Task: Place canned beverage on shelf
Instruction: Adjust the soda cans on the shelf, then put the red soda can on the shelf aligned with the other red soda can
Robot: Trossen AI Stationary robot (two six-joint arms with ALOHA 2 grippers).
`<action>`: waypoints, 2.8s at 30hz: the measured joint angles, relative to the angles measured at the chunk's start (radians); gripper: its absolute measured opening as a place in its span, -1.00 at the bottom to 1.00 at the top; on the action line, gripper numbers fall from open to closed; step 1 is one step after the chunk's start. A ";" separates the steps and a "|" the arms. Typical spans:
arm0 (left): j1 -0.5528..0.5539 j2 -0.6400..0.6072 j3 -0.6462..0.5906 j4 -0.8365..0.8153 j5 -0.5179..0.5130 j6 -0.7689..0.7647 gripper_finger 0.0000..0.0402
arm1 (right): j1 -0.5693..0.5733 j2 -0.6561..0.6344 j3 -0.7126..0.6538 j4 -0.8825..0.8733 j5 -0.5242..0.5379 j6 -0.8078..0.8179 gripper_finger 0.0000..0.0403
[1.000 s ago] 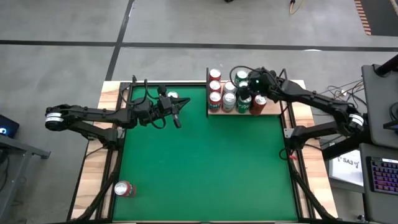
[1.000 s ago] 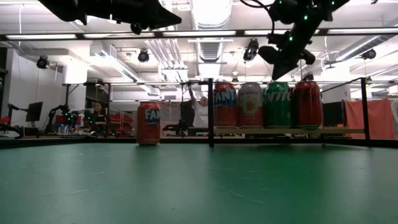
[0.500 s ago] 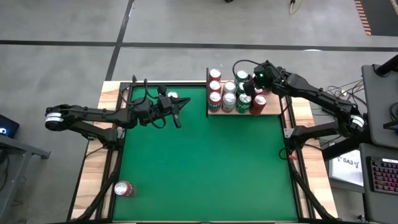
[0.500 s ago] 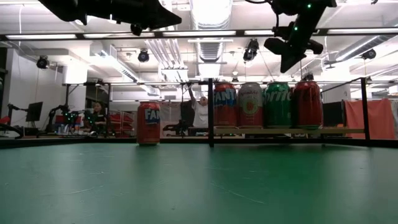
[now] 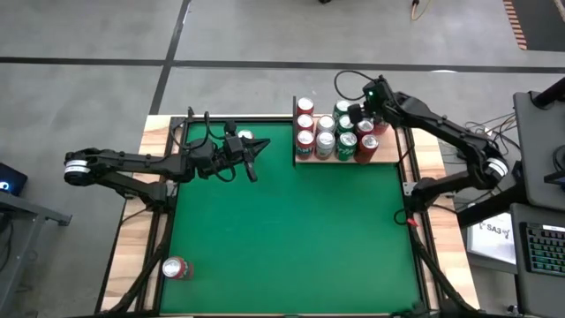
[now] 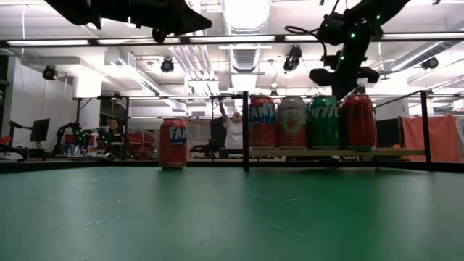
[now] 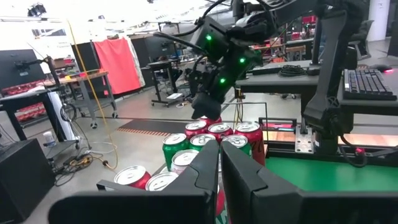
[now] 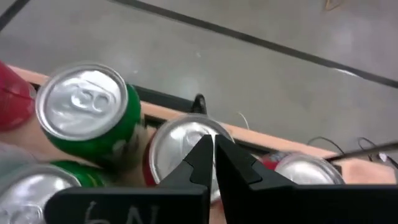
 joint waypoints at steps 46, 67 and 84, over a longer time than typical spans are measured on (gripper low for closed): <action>0.000 0.000 0.000 0.000 0.000 0.000 -0.99 | 0.019 0.033 -0.068 0.105 0.015 0.057 -0.96; -0.001 0.000 0.000 0.000 0.000 0.000 -0.99 | 0.025 0.030 -0.081 0.140 0.008 0.058 -0.96; 0.000 0.000 0.000 0.000 0.000 0.000 -0.99 | 0.031 -0.123 -0.082 0.089 0.016 0.044 -0.96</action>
